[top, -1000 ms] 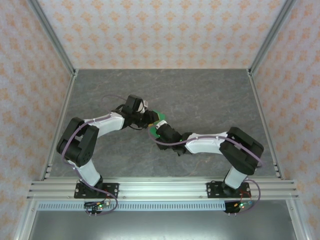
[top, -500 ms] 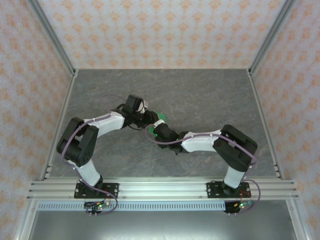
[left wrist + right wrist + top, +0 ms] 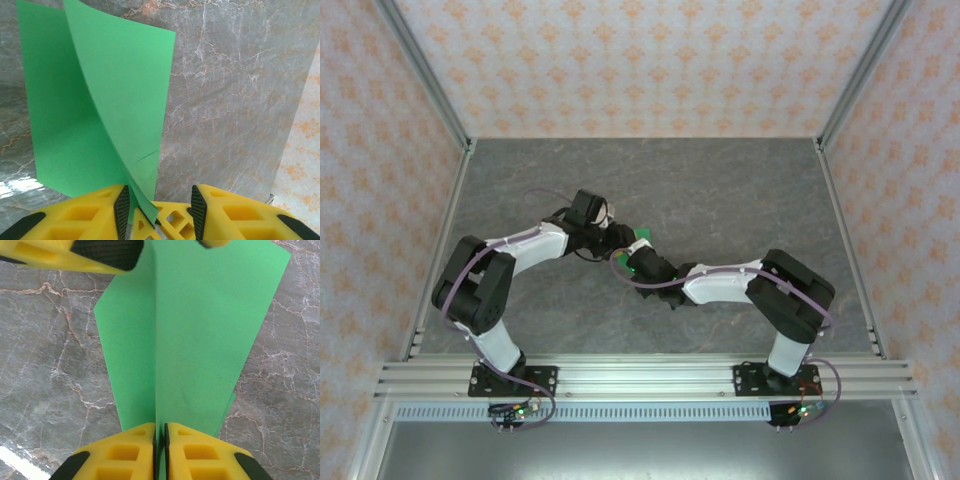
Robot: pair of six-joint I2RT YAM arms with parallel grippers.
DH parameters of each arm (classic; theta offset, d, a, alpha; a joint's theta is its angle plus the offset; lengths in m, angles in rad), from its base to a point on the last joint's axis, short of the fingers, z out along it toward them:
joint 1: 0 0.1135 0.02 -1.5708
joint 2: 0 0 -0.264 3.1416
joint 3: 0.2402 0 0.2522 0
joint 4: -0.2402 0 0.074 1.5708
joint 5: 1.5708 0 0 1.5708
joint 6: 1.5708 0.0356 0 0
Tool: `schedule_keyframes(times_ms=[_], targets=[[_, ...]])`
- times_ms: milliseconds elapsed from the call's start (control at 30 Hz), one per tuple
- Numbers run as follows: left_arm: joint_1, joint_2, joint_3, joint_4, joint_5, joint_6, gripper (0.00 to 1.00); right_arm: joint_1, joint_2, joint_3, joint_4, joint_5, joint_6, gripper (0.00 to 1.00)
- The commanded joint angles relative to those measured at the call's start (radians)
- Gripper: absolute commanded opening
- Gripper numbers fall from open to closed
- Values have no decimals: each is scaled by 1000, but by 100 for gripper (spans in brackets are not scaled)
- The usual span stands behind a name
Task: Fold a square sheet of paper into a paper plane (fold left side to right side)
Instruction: Fourth fold the wing at the center of the table.
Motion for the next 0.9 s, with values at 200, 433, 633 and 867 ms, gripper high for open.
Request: schedule_keyframes(times_ms=[200,433,633,867], targets=[[44,-133,16,-107,-49,56,50,-27,-13,-4,-8,-60,25,8],[118,-208,-5,-167,-69,97,54,-53,-17,-3,-8,-118,39,8],[136,-207,-45,-154,-41,106,51,-93,-33,-3,-6,-233,65,7],[104,-140,-90,-84,-4,92,41,-145,-44,3,7,-360,119,7]])
